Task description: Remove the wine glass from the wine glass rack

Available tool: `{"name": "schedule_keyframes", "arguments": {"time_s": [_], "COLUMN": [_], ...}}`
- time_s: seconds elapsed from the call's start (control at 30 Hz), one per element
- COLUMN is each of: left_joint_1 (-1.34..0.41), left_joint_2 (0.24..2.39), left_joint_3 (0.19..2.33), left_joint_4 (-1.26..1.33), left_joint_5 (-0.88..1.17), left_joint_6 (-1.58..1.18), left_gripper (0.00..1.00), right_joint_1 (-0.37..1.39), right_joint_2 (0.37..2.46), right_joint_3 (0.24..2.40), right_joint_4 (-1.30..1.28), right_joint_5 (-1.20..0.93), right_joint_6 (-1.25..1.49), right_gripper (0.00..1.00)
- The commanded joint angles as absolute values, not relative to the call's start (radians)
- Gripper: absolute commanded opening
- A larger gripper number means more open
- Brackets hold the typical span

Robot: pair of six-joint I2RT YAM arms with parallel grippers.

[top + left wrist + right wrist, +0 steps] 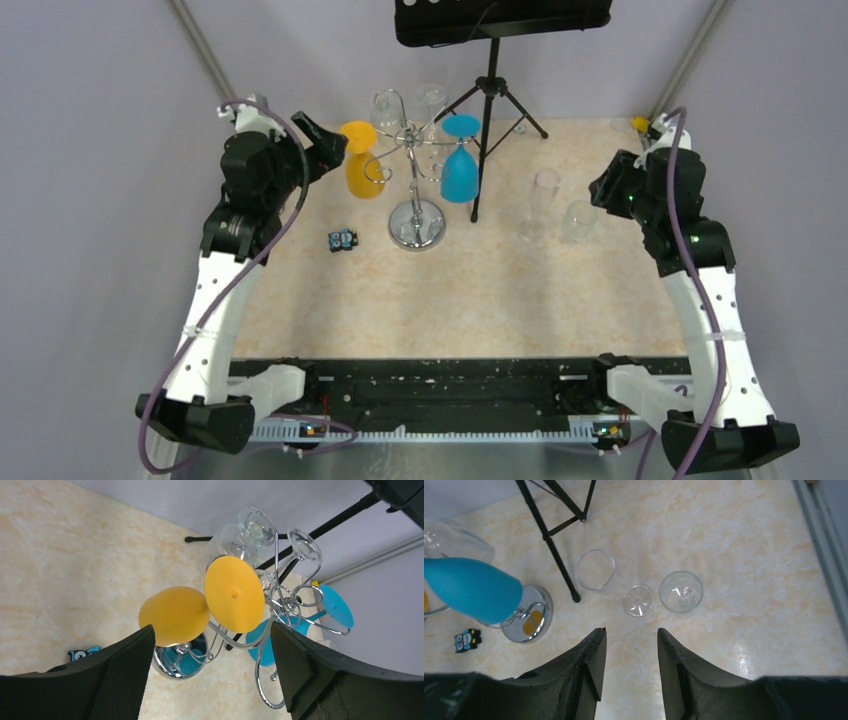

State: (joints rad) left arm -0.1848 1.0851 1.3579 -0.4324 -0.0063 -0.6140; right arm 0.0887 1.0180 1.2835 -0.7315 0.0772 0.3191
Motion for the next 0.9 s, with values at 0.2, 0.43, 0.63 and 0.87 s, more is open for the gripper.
{"name": "schedule_keyframes", "arguments": {"time_s": [0.2,0.43,0.63,0.87], "left_joint_1": [-0.085,-0.054,-0.043,-0.037], "left_joint_2": [1.157,1.160,1.193,1.228], "left_joint_3": [1.318,1.261,1.247,1.252], "left_joint_4": [-0.331,-0.232,-0.190,-0.172], "left_joint_5": [0.248,0.318,0.366,0.382], "left_joint_6": [-0.681,-0.726,-0.756,-0.787], "left_gripper": [0.70,0.50,0.58,0.64], "right_joint_1": [0.085,0.085,0.085,0.084], "right_joint_2": [0.850,0.806,0.789,0.769], "right_joint_3": [1.152,1.098,1.075,1.052], "right_joint_4": [-0.644,-0.585,-0.575,-0.569], "right_joint_5": [-0.225,-0.329,-0.355,-0.359], "right_joint_6": [0.452,0.507,0.524,0.536], "right_gripper": [0.42,0.40,0.40,0.40]}}
